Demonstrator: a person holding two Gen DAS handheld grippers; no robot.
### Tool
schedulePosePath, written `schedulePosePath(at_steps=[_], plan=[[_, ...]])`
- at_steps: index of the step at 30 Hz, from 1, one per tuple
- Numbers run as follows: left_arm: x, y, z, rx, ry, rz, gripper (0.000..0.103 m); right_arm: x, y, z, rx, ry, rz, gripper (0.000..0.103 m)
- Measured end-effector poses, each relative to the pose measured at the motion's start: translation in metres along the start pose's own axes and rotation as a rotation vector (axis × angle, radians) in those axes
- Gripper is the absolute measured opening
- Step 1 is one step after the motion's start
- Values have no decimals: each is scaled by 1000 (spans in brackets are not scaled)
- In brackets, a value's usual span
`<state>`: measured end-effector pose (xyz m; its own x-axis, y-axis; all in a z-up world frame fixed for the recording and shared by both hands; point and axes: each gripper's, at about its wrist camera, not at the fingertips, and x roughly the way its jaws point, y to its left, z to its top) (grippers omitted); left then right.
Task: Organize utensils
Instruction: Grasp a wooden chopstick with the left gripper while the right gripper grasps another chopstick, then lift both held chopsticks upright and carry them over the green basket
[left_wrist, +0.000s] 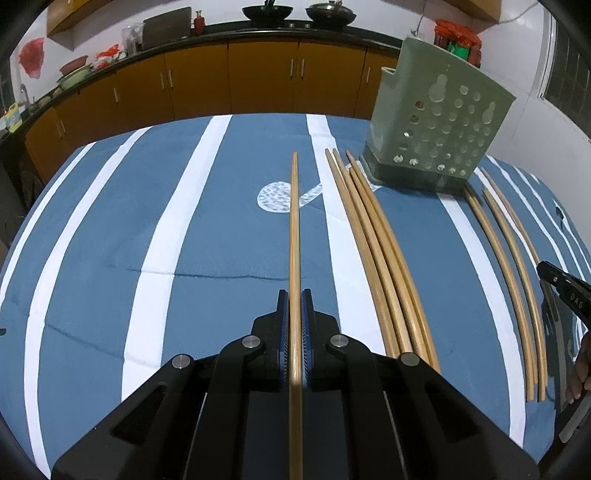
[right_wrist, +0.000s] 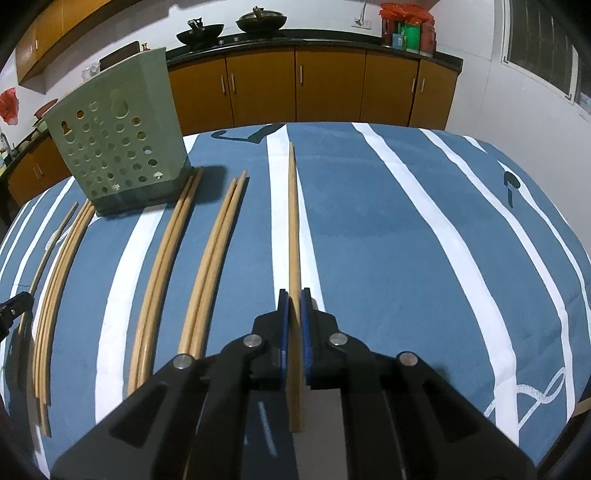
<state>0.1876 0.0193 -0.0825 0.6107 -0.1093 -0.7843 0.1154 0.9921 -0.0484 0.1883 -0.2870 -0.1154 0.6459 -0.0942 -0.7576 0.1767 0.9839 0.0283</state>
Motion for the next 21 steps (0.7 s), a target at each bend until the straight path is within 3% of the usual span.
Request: schedulePosePath(at_steps=[18,21], plan=[[-11,-6,-15,36,-9,11,8,-5,-3,-2,-6,1,6,8],[-21,-3,-11,33,-34,12,8,-19,-10,2,9,-37,11,8]])
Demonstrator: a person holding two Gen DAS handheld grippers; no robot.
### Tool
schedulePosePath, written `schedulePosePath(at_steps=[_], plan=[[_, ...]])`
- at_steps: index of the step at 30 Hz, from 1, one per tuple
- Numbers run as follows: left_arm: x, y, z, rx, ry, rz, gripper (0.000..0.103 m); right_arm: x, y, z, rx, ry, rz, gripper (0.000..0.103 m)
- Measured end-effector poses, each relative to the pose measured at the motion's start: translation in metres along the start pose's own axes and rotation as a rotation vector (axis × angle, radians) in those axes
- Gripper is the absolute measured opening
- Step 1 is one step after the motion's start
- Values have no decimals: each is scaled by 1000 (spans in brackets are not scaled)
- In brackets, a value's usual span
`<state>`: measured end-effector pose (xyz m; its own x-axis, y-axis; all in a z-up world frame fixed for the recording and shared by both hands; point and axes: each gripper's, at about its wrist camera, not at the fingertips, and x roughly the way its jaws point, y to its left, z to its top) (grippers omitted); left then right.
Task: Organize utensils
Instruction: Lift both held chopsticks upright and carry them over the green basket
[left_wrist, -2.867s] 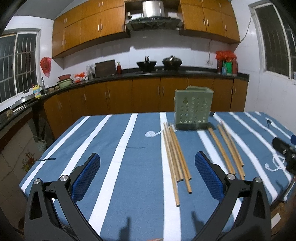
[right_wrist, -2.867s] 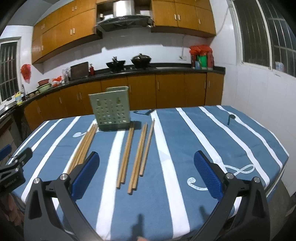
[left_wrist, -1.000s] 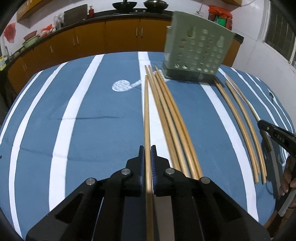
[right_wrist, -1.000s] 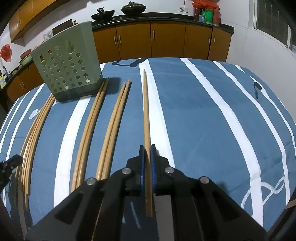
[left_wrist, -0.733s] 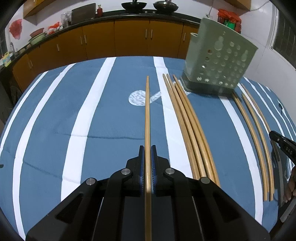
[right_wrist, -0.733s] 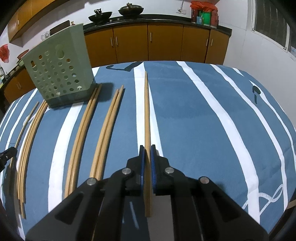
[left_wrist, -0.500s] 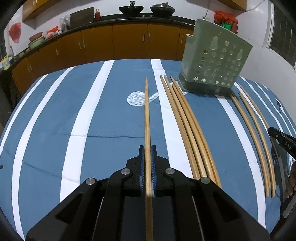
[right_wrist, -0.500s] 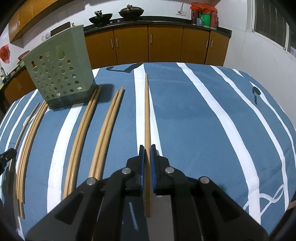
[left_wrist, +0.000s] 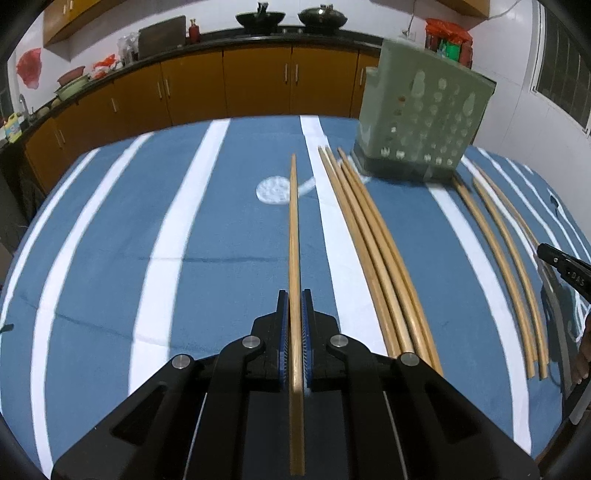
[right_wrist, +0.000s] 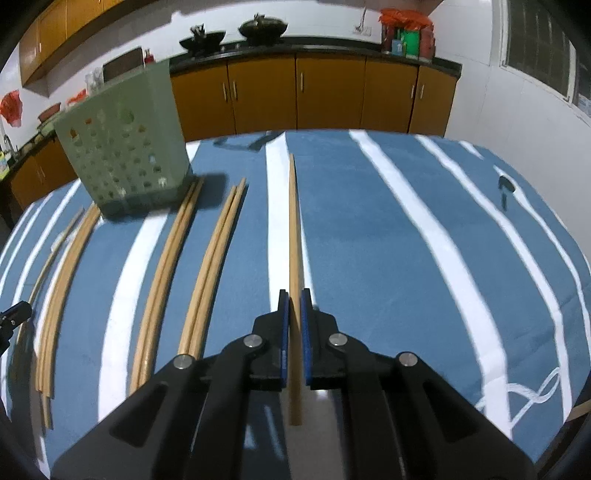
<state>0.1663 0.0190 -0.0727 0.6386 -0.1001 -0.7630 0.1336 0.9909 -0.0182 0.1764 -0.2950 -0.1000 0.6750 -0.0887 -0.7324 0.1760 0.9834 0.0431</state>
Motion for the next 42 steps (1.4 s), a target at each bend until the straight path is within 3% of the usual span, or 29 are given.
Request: schedulePosePath(at_steps=[13,24,35,42], plan=[[-67,17,54,-56,-223,-9,8,-77,-14,45,18,-227,21,8],[-97,27,96,-81,-340,6,7,-108,-12,79,22,-334,24,8],[-158,10,154,-63,-540,-76,7,-187,-2,140,32,-541,202,8],[-164,-16,161,-21,-580,-155,7,-195,21,153,-24,-548,296,8]])
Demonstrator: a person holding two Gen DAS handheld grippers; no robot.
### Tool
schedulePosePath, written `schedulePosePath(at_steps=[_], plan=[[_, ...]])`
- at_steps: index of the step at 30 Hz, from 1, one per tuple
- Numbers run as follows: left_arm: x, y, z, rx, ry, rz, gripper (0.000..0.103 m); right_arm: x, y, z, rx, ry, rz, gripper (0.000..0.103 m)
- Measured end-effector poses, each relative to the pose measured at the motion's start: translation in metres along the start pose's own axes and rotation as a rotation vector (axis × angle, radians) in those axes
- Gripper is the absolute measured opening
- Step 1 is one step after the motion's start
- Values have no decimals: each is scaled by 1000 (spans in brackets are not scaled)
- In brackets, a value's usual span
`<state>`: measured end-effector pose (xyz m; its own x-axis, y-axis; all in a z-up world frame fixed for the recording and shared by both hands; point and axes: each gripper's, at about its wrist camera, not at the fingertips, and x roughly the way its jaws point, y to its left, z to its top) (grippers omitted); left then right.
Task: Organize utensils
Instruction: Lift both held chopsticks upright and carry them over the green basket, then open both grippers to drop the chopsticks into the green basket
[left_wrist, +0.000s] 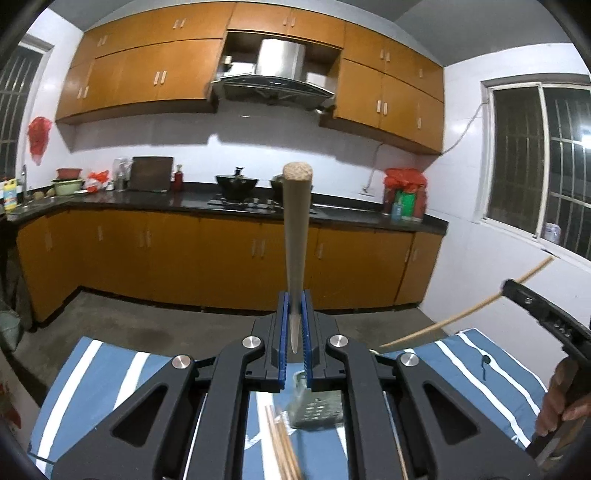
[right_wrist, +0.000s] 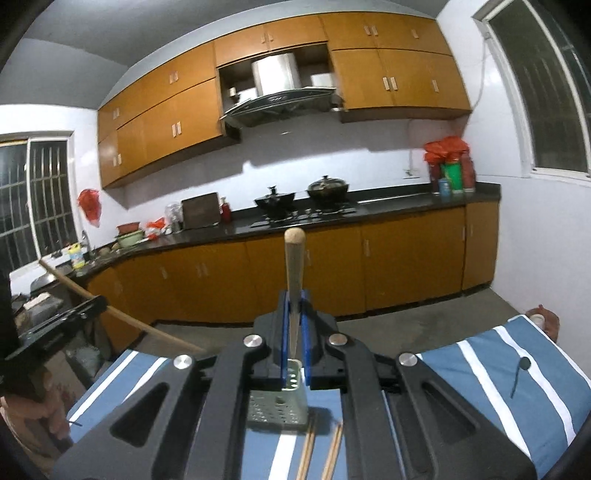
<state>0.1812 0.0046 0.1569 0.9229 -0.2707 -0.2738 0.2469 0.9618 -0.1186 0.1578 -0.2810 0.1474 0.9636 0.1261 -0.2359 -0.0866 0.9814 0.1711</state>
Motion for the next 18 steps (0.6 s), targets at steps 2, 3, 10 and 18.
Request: schedulePosePath(at_steps=[2,3,10,18], plan=[[8,-4,-3,2,20,-18,7,7,6,-4,-18,23,10,8],[14,-6,-7,1,36,-30,7,12,9,-6,-25,35,16,8],[38,-13,-18,-4,112,-76,7,35,14,-20,-27,111,22,8],[61,-15,-32,-16,186,-85,7,64,19,-32,-30,180,17,8]])
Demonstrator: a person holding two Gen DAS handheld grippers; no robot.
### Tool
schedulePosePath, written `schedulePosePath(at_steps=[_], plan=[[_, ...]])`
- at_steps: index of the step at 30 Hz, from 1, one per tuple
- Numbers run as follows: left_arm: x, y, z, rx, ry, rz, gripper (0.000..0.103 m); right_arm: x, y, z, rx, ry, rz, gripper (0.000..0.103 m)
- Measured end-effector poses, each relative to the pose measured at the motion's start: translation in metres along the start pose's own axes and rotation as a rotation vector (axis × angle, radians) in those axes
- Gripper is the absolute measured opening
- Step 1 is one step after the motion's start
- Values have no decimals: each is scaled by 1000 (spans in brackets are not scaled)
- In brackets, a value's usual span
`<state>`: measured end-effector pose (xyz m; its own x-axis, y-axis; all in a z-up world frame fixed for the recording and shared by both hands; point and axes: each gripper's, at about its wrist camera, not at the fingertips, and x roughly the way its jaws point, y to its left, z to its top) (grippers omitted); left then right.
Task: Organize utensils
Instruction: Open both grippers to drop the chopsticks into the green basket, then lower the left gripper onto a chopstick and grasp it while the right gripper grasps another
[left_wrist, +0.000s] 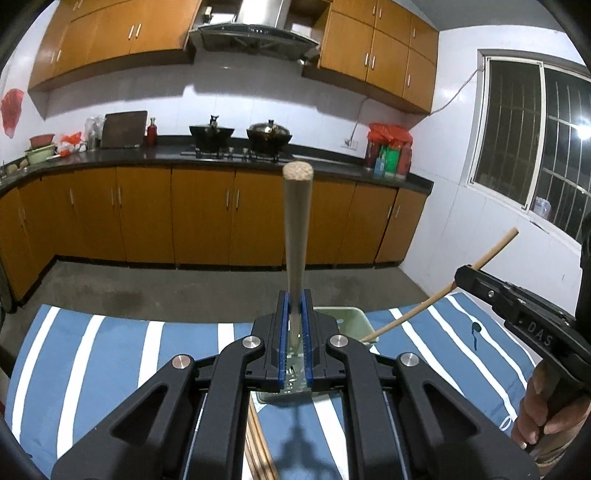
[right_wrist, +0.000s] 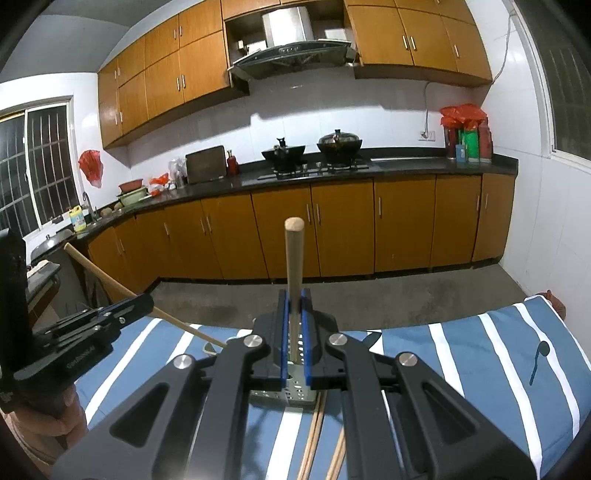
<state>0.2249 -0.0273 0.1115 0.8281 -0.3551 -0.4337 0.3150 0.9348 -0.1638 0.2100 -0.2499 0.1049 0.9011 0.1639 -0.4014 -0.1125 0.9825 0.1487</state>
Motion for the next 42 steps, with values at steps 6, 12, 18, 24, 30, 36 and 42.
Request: schedulePosePath(at_steps=[6,12,18,24,30,36,42], plan=[[9,-2,-3,-12,37,-5,8,15,5,1,3,31,-2,11],[4,-2,-1,-12,14,13,37,9,6,2,1,7,-10,24],[-5,-2,4,-20,-12,15,40,-10,-2,4,14,-29,-18,29],[-33,2,6,-51,-90,21,46,-31,-25,-4,35,-50,-85,32],[-63,22,-14,-88,-153,94,48,-19,-64,-51,100,89,-159,32],[-47,43,-67,-87,-20,201,48,21,-70,-128,127,332,-131,21],[-19,48,-127,-89,164,212,48,38,-43,-181,107,471,-58,16]])
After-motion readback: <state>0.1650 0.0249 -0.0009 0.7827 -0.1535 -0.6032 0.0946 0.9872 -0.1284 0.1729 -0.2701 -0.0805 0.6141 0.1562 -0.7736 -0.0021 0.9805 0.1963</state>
